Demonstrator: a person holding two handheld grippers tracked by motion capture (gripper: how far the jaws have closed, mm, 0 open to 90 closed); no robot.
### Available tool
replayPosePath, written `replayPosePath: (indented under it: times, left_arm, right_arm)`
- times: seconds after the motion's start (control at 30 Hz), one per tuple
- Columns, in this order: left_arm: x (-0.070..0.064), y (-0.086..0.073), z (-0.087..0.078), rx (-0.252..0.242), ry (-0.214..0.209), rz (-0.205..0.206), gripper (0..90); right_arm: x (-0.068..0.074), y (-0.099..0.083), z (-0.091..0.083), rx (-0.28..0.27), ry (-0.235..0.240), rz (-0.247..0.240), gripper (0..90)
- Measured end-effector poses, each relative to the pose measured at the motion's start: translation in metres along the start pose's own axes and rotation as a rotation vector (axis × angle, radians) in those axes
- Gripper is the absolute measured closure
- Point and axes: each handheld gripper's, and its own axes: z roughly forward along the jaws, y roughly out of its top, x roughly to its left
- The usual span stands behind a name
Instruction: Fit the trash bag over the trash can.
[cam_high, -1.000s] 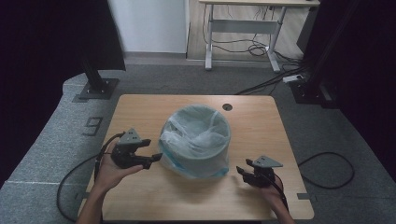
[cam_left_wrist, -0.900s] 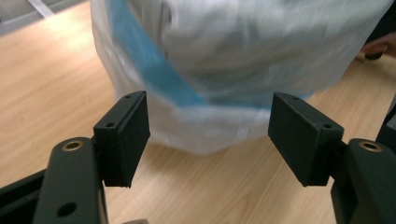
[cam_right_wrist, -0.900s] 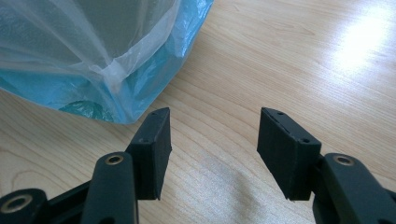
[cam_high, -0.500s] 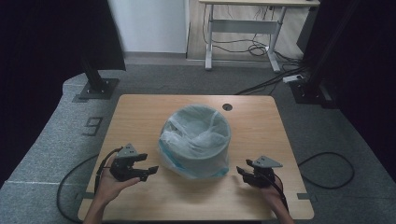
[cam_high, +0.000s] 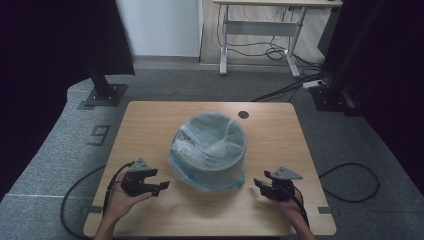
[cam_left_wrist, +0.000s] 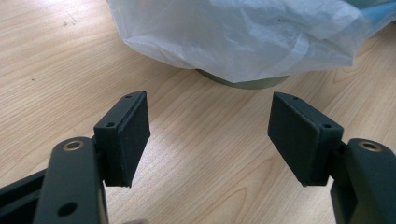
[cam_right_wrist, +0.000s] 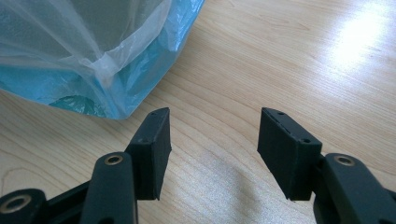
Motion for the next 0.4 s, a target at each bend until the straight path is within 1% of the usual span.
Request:
replayPosePath:
  times: [0.4]
  left_arm:
    - [0.0035, 0.0014, 0.0065, 0.008, 0.004, -0.015, 29.5]
  right_arm:
    - [-0.0018, -0.0001, 0.0003, 0.001, 0.0, 0.003, 43.1]
